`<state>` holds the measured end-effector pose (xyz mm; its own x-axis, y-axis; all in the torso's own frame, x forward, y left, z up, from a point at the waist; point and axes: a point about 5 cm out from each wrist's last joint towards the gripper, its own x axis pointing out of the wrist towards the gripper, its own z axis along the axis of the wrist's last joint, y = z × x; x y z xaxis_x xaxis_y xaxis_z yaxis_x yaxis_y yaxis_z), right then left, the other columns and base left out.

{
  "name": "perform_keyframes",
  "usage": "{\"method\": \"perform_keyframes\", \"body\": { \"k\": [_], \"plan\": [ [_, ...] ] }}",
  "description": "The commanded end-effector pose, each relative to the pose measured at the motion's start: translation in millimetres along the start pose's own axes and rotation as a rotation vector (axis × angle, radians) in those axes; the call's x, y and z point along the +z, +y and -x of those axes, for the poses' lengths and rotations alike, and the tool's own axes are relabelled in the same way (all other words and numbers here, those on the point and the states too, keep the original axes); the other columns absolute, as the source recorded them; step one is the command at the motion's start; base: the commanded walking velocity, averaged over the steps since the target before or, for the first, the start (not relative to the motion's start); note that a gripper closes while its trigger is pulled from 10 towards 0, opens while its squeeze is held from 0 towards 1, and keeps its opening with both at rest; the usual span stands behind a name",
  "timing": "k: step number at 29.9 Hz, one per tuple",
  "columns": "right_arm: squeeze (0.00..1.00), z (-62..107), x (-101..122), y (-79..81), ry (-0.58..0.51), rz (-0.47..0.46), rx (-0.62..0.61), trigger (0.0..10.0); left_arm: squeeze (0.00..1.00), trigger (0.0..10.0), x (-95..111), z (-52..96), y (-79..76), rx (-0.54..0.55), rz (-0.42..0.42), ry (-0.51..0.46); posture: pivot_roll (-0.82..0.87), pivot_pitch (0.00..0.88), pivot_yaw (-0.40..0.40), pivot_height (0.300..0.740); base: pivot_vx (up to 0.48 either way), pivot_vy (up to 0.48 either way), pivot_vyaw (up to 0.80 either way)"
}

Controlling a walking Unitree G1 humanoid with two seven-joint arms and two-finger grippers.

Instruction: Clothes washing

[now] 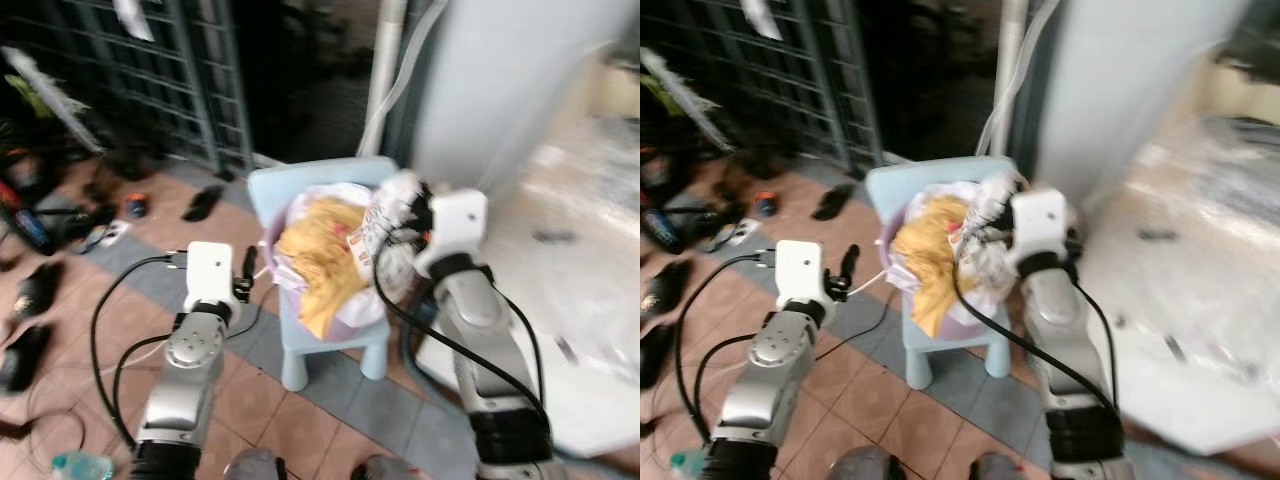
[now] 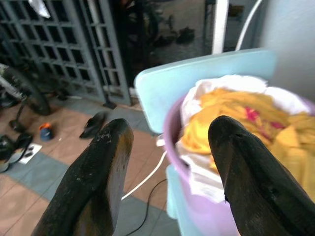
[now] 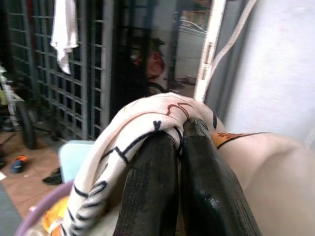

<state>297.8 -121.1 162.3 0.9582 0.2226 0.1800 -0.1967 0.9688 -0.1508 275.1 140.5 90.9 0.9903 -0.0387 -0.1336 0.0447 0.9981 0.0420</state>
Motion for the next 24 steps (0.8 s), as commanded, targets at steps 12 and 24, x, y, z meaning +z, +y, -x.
{"method": "perform_keyframes", "body": {
  "k": [12, 24],
  "plan": [
    [0.00, 0.2, -2.4, -5.4, 0.001, 0.020, -0.011, 10.0, 0.00, 10.0, -0.1, -0.8, -5.8, -0.022, 0.010, -0.006, -0.03, 0.020, 0.064, 0.740, 0.000, -0.457, -0.16],
    [0.00, -3.9, -3.5, -14.8, 0.003, 0.027, -0.034, 10.0, 0.00, 10.0, 0.0, -0.2, -1.5, -0.007, 0.051, -0.018, -0.02, 0.019, 0.065, 0.740, 0.000, 0.000, -0.05]
  ]
}}
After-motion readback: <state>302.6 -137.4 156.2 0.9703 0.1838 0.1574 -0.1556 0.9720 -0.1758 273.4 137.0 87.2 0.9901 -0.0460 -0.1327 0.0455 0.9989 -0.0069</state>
